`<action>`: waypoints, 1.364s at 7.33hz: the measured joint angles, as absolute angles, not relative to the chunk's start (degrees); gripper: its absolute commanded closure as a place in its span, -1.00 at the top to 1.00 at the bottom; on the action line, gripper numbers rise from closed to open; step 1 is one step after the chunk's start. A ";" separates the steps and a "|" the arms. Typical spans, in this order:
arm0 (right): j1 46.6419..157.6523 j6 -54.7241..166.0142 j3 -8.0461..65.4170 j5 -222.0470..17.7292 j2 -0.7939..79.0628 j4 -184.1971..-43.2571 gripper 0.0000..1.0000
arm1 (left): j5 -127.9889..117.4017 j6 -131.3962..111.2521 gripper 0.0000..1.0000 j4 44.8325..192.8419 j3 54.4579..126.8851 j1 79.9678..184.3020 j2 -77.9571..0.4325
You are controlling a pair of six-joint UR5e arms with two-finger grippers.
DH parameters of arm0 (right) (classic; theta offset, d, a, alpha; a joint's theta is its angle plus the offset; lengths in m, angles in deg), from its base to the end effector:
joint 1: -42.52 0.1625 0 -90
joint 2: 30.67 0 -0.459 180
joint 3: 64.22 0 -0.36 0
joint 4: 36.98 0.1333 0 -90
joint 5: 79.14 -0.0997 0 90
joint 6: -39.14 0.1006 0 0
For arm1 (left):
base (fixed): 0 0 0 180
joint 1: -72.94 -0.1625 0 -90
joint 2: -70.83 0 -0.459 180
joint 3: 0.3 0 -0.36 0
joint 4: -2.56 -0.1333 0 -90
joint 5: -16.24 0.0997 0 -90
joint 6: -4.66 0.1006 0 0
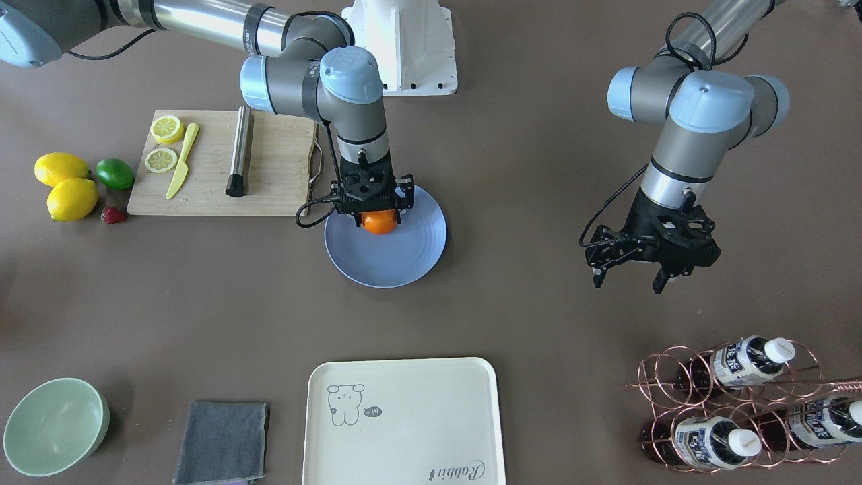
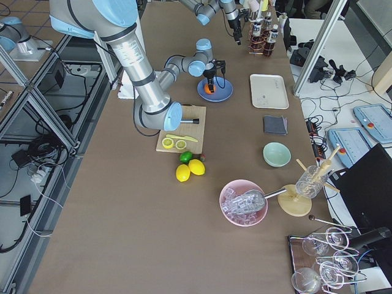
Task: Pick orange to plate
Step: 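Lower the held orange onto the center of the blue plate, then open the right gripper and raise it away from the plate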
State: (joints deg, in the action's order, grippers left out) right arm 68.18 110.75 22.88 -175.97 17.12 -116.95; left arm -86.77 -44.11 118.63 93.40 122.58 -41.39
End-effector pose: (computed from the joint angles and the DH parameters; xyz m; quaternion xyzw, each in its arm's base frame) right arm -0.6034 -0.4245 0.2639 0.1061 -0.4065 0.0327 0.9069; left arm 0.3275 -0.5563 0.4119 0.2388 0.3781 -0.0160 0.8943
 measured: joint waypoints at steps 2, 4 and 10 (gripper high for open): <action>68.52 110.77 22.74 -175.92 16.70 -117.01 -1.00 | -86.77 -44.12 0.96 118.71 93.33 122.60 -41.33; 69.14 110.74 22.12 -175.85 16.28 -117.04 -1.00 | -86.77 -44.12 0.96 118.75 93.38 122.60 -41.34; 69.73 111.26 18.82 -174.65 13.92 -116.64 1.00 | -86.85 -44.12 0.96 118.73 93.51 122.61 -41.49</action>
State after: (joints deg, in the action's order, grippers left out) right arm 69.73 111.26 18.82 -174.65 13.92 -116.64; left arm -86.85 -44.12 118.73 93.51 122.61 -41.49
